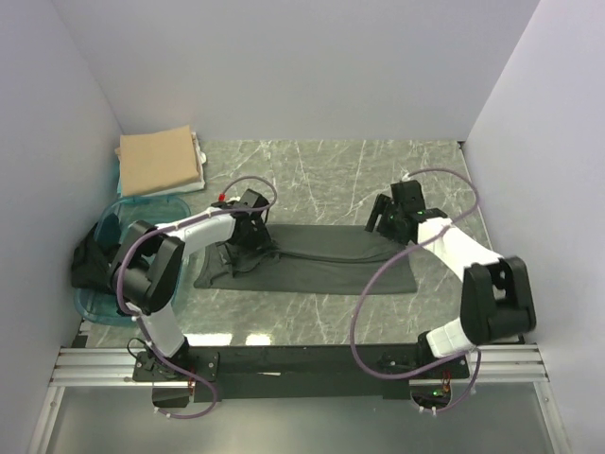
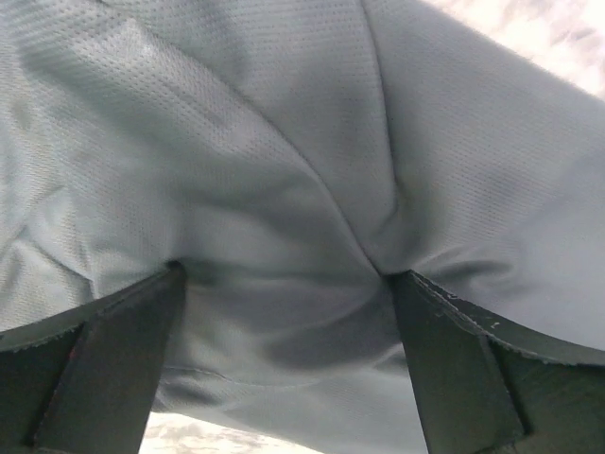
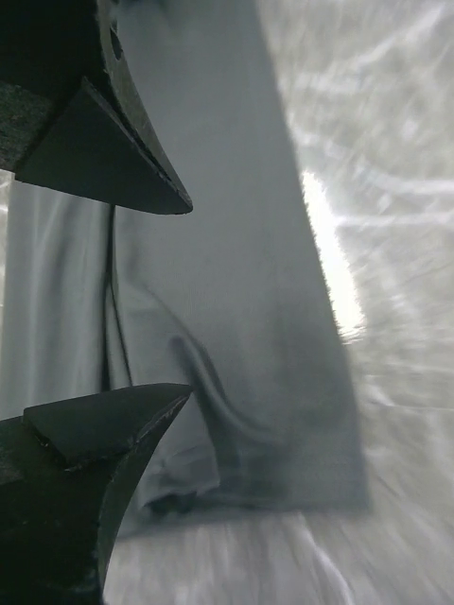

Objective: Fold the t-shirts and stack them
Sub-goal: Fold the tshirt

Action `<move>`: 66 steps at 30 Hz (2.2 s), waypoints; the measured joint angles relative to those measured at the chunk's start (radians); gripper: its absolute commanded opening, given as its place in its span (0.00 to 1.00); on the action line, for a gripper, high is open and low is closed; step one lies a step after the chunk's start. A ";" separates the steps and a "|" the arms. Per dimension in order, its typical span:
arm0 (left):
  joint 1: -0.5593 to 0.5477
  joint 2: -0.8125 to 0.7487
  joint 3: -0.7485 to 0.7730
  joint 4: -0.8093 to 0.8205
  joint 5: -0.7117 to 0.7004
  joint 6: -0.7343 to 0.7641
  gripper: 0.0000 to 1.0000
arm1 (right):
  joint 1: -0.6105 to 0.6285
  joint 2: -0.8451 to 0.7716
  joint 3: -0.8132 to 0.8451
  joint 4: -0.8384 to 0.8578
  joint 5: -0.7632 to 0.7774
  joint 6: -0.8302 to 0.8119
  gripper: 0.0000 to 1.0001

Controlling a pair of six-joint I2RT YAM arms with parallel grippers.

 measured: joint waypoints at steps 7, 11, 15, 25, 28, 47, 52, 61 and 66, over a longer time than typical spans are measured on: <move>0.055 0.061 0.063 -0.003 0.021 0.010 0.99 | 0.014 0.174 0.003 0.024 -0.065 0.015 0.79; 0.076 0.146 0.171 -0.021 0.009 0.033 0.99 | 0.037 0.188 -0.016 0.037 -0.070 0.026 0.79; 0.101 0.282 0.371 -0.054 0.002 0.071 0.99 | 0.077 0.139 -0.083 0.073 -0.060 0.032 0.79; 0.113 0.717 1.064 -0.011 0.142 0.134 0.99 | 0.512 -0.179 -0.353 0.058 -0.055 0.184 0.79; 0.102 0.799 1.178 0.059 0.211 0.130 0.99 | 0.659 -0.224 -0.364 0.011 -0.066 0.239 0.80; 0.071 0.920 1.213 0.494 0.428 0.063 0.99 | 0.903 -0.355 -0.282 -0.018 -0.057 0.200 0.85; 0.060 0.917 1.218 0.493 0.418 0.084 0.99 | 0.903 -0.416 -0.251 -0.043 0.048 0.213 0.87; 0.040 0.750 1.219 0.404 0.343 0.194 1.00 | 0.903 -0.555 -0.245 -0.044 0.232 0.308 1.00; -0.003 0.463 1.114 0.420 0.290 0.268 0.99 | 0.902 -0.641 -0.249 -0.067 0.373 0.383 1.00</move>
